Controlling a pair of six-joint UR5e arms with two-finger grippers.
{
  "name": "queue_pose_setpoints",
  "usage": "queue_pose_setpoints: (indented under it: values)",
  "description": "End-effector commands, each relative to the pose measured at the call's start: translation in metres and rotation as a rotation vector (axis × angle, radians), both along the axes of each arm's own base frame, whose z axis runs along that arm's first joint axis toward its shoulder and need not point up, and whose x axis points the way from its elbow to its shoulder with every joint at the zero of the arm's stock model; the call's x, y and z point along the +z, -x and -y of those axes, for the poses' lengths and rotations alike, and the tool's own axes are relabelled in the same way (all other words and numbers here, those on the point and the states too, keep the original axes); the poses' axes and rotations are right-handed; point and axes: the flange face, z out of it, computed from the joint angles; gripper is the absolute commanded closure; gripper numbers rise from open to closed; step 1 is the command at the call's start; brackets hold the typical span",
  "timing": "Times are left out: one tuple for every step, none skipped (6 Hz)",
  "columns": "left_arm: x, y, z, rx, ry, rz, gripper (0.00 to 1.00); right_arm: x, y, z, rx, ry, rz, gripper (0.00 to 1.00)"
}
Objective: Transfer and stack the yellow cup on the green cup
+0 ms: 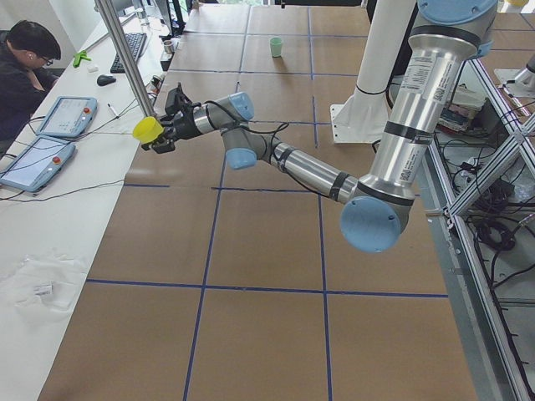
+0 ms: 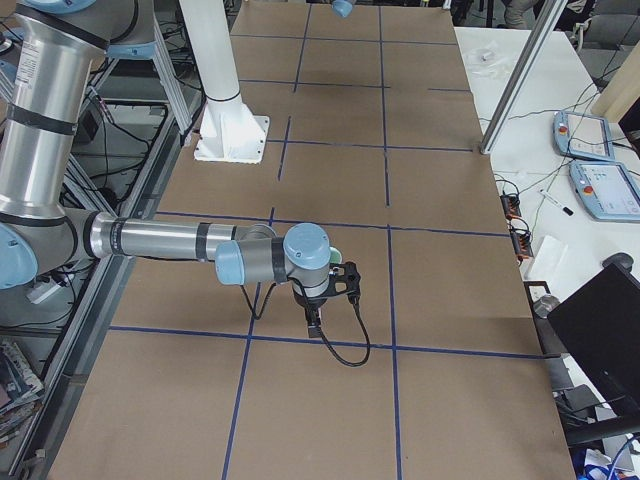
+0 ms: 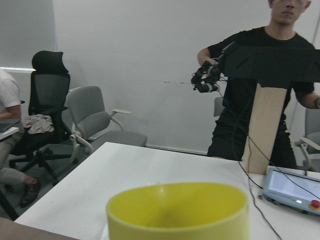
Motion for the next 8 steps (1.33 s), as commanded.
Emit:
queue_pose_setpoints:
  values:
    - [-0.097, -0.103, -0.022, 0.137, -0.140, -0.028, 0.51, -0.007, 0.001, 0.007, 0.000, -0.015, 0.006, 0.00]
    - [-0.118, -0.153, -0.049, 0.094, -0.169, -0.042, 0.53, -0.027, 0.003, 0.031, 0.001, -0.053, 0.009, 0.00]
    - [-0.138, -0.213, -0.078, -0.035, -0.180, -0.020, 0.54, -0.037, 0.006, 0.046, 0.000, -0.047, 0.021, 0.00]
    - [-0.161, -0.250, -0.080, -0.101, -0.183, -0.012, 0.54, -0.064, 0.011, 0.074, 0.022, 0.006, 0.046, 0.00]
    - [-0.160, -0.282, -0.080, -0.164, -0.159, -0.044, 0.54, -0.095, 0.019, 0.100, 0.018, 0.013, 0.079, 0.00]
    - [-0.166, -0.321, -0.079, -0.215, -0.150, -0.030, 0.54, -0.142, 0.037, 0.130, 0.026, 0.019, 0.096, 0.00]
    - [-0.184, -0.351, -0.091, -0.238, -0.154, -0.008, 0.54, -0.201, 0.069, 0.150, 0.040, 0.059, 0.110, 0.00]
    - [-0.207, -0.372, -0.106, -0.253, -0.142, 0.016, 0.54, -0.280, 0.109, 0.173, 0.057, 0.106, 0.122, 0.00]
